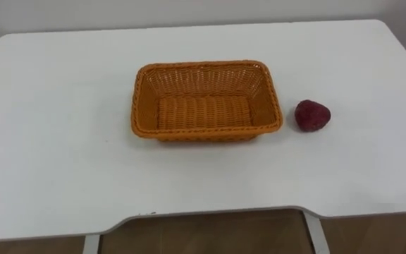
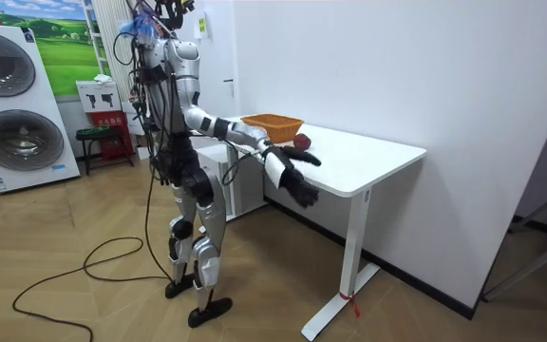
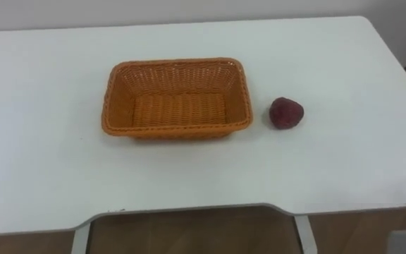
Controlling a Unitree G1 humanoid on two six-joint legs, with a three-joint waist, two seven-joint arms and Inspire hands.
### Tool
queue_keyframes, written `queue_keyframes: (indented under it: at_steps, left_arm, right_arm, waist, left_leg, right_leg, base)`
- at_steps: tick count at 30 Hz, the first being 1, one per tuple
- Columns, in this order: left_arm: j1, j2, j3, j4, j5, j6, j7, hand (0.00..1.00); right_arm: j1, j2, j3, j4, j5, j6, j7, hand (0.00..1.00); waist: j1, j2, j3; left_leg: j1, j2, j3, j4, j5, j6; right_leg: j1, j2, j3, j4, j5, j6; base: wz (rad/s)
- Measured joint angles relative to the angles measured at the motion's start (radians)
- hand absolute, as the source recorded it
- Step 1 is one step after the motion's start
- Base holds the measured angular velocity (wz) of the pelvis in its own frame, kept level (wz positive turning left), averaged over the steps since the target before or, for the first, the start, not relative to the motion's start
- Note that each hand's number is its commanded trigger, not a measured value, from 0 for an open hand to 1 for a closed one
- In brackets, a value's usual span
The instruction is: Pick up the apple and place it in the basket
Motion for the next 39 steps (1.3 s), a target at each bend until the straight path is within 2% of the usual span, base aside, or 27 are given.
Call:
queue_keyframes:
  at_steps: [3,6,11,16,23,30,39]
  left_arm:
    - [-0.005,-0.001,-0.042,0.0,0.001,-0.003,0.003,0.0]
    - [-0.011,0.001,-0.072,0.0,0.001,-0.004,0.004,0.0]
    - [-0.009,0.003,-0.124,-0.001,-0.001,-0.013,-0.002,0.0]
    - [-0.008,0.004,-0.133,-0.006,-0.001,-0.028,-0.015,0.0]
    - [-0.011,0.004,-0.144,-0.006,-0.001,-0.062,-0.015,0.0]
    - [-0.007,0.003,-0.158,-0.005,-0.013,-0.062,-0.011,0.0]
    - [-0.011,0.008,-0.191,-0.005,-0.013,-0.062,-0.012,0.0]
  right_arm:
    - [0.0,0.0,0.07,-0.087,-0.191,-0.008,-0.038,0.0]
    - [0.0,-0.004,0.138,-0.112,-0.264,-0.02,-0.037,0.0]
    - [0.003,-0.004,0.223,-0.112,-0.28,-0.02,0.02,0.0]
    - [0.004,-0.004,0.263,-0.112,-0.319,-0.02,0.117,0.0]
    - [0.02,-0.006,0.375,-0.111,-0.393,-0.02,0.244,0.0]
    - [0.023,-0.006,0.482,-0.067,-0.394,-0.02,0.313,0.0]
    - [0.042,-0.006,0.561,-0.054,-0.392,-0.019,0.383,0.0]
  waist:
    - [0.006,-0.002,0.001]
    - [0.02,-0.007,0.0007]
    - [0.022,-0.002,0.0006]
    - [0.026,0.002,-0.0006]
    - [0.025,0.0,-0.0007]
    - [0.042,-0.01,0.0011]
    - [0.066,-0.011,0.0011]
  left_leg:
    - [-0.005,0.001,0.006,-0.001,0.0,0.0]
    - [-0.004,0.001,0.012,-0.005,0.0,0.0]
    - [-0.003,0.001,0.014,-0.012,0.0,0.0]
    - [-0.002,0.002,0.013,-0.012,0.0,0.0]
    - [-0.001,0.003,0.006,-0.01,0.0,0.0]
    - [0.009,0.003,0.005,-0.008,0.0,0.0]
    - [0.013,0.003,0.005,-0.018,0.0,0.0]
  right_leg:
    - [-0.008,0.001,0.007,0.0,0.0,0.0]
    - [-0.014,0.003,0.018,0.0,0.001,-0.001]
    - [-0.016,0.003,0.021,-0.001,0.001,-0.001]
    - [-0.015,0.003,0.018,0.0,0.001,-0.001]
    - [-0.01,0.001,0.002,0.0,0.002,-0.003]
    - [0.003,0.001,-0.001,-0.001,0.003,-0.004]
    - [0.007,0.002,-0.001,-0.008,0.003,-0.004]
  base:
    - [-0.05]
    - [-0.1]
    - [-0.01]
    - [0.0]
    - [0.03]
    - [0.0]
    - [0.0]
